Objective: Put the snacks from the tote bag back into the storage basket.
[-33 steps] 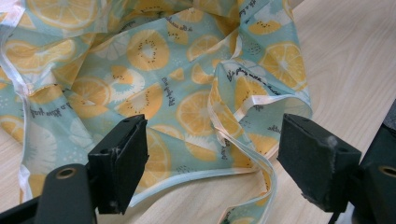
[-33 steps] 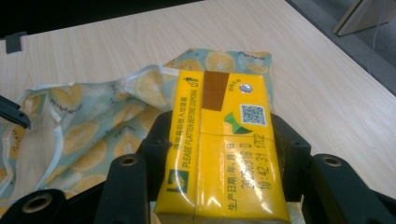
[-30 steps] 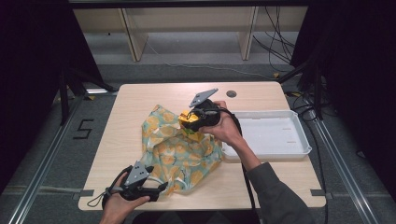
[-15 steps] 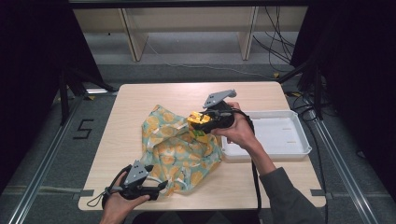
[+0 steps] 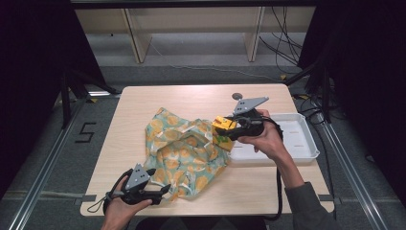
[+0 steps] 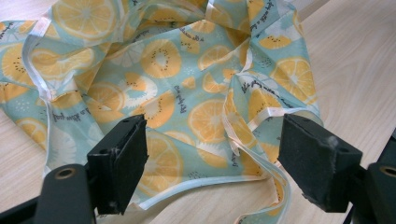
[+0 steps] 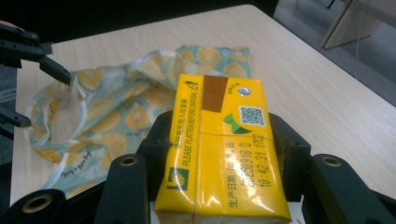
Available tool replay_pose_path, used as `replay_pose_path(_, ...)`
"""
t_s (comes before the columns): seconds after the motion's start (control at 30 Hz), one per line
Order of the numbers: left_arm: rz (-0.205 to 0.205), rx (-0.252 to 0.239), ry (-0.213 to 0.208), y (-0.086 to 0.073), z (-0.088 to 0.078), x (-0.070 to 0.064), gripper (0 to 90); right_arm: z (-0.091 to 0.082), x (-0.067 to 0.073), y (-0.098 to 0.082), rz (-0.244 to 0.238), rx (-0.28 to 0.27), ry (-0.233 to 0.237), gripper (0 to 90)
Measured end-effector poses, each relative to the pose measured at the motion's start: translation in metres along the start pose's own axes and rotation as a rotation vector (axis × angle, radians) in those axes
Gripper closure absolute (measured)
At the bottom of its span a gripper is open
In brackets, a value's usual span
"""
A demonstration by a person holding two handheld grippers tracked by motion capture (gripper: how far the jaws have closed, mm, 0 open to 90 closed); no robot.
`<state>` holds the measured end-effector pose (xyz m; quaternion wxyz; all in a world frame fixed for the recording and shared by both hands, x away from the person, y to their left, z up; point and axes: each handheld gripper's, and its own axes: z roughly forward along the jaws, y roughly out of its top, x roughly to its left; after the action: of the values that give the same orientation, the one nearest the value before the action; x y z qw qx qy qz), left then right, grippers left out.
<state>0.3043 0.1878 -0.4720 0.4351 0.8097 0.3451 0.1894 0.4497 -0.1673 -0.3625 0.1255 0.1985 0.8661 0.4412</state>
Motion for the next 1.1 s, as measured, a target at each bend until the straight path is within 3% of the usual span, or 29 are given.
replay_pose_path(0.07,-0.029,-0.011,0.003,0.0,0.0,-0.001,23.3,-0.006,-0.002,-0.006,0.009,0.009,-0.019,51.7)
replay_pose_path(0.13,-0.032,-0.008,0.004,0.0,-0.001,0.0,23.3,-0.011,-0.006,-0.012,0.019,0.009,-0.026,51.6)
replay_pose_path(0.17,-0.005,-0.009,0.01,0.0,-0.002,0.002,23.3,-0.012,-0.008,-0.015,0.018,0.012,-0.03,51.6)
replay_pose_path(0.2,-0.012,-0.017,0.01,0.0,-0.001,0.002,23.3,-0.014,-0.009,-0.019,0.038,0.017,-0.046,51.6)
replay_pose_path(0.27,0.007,0.003,0.014,-0.001,-0.003,0.004,23.3,-0.019,-0.013,-0.024,0.03,0.029,-0.058,51.7)
replay_pose_path(0.33,-0.027,-0.01,0.006,-0.002,-0.002,0.002,23.3,-0.02,-0.016,-0.029,0.044,0.024,-0.061,51.6)
replay_pose_path(0.4,-0.011,-0.013,0.012,-0.002,-0.003,0.003,23.3,-0.022,-0.021,-0.033,0.043,0.032,-0.061,51.7)
replay_pose_path(0.43,-0.011,-0.013,0.011,-0.002,-0.003,0.003,23.3,-0.022,-0.021,-0.034,0.045,0.023,-0.082,51.6)
replay_pose_path(0.5,-0.005,-0.01,0.009,-0.002,-0.003,0.004,23.3,-0.022,-0.022,-0.037,0.071,0.04,-0.068,51.6)
replay_pose_path(0.6,-0.037,-0.015,0.012,-0.003,-0.002,0.004,23.3,-0.021,-0.025,-0.04,0.05,0.024,-0.085,51.6)
replay_pose_path(0.73,-0.02,-0.014,0.01,-0.003,-0.002,0.005,23.3,-0.021,-0.03,-0.043,0.03,0.025,-0.066,51.6)
replay_pose_path(0.77,-0.037,-0.014,0.009,-0.003,-0.002,0.004,23.3,-0.021,-0.03,-0.044,0.055,0.032,-0.076,51.6)
replay_pose_path(0.83,-0.01,-0.013,0.008,-0.003,-0.002,0.004,23.3,-0.02,-0.032,-0.047,0.054,0.031,-0.07,51.6)
replay_pose_path(0.93,-0.014,-0.01,0.005,-0.003,-0.001,0.004,23.3,-0.018,-0.035,-0.051,0.076,0.02,-0.076,51.6)
replay_pose_path(0.97,-0.01,-0.006,0.005,-0.004,-0.001,0.004,23.3,-0.017,-0.037,-0.053,0.063,0.014,-0.076,51.6)
replay_pose_path(1.03,-0.01,-0.004,0.006,-0.004,-0.001,0.003,23.3,-0.016,-0.04,-0.057,0.075,0.034,-0.066,51.5)
replay_pose_path(1.07,-0.035,-0.004,0.006,-0.004,0.0,0.002,23.3,-0.014,-0.042,-0.059,0.07,0.019,-0.08,51.6)
replay_pose_path(1.1,-0.033,-0.004,0.006,-0.004,0.0,0.002,23.3,-0.013,-0.042,-0.06,0.082,0.025,-0.076,51.6)
